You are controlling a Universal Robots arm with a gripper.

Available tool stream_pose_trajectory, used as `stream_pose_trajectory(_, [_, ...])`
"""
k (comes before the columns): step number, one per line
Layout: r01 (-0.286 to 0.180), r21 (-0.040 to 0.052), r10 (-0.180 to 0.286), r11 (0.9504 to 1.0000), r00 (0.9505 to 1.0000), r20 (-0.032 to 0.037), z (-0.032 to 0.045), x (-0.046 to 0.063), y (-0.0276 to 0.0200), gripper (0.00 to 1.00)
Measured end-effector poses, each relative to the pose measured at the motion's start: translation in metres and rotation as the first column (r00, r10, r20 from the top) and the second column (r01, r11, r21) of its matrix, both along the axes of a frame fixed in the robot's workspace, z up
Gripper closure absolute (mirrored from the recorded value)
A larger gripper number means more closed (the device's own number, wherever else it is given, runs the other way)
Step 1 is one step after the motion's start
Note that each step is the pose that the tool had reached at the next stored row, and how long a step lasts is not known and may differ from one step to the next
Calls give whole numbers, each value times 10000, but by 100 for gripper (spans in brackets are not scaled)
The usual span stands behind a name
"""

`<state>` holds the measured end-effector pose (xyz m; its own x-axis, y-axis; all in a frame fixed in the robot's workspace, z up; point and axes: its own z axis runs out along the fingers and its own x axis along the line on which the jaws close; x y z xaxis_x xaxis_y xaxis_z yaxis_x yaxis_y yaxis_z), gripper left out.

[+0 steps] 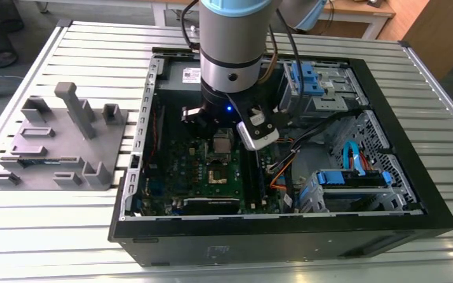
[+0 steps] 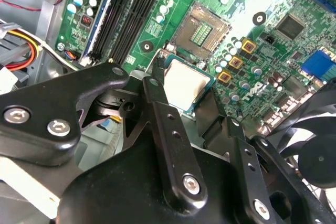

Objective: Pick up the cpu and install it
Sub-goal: 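Place the cpu into insertion slot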

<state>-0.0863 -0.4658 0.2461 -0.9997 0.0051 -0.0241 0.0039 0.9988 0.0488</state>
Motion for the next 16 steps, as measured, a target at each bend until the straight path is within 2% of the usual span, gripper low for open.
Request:
stream_pose_trajectory(13, [1,-1,-1,10000,10000,0,-81,-1,-130,53])
stream_pose_trajectory(16, [3,1,-3,10000,10000,1,-104,-2,-145,53])
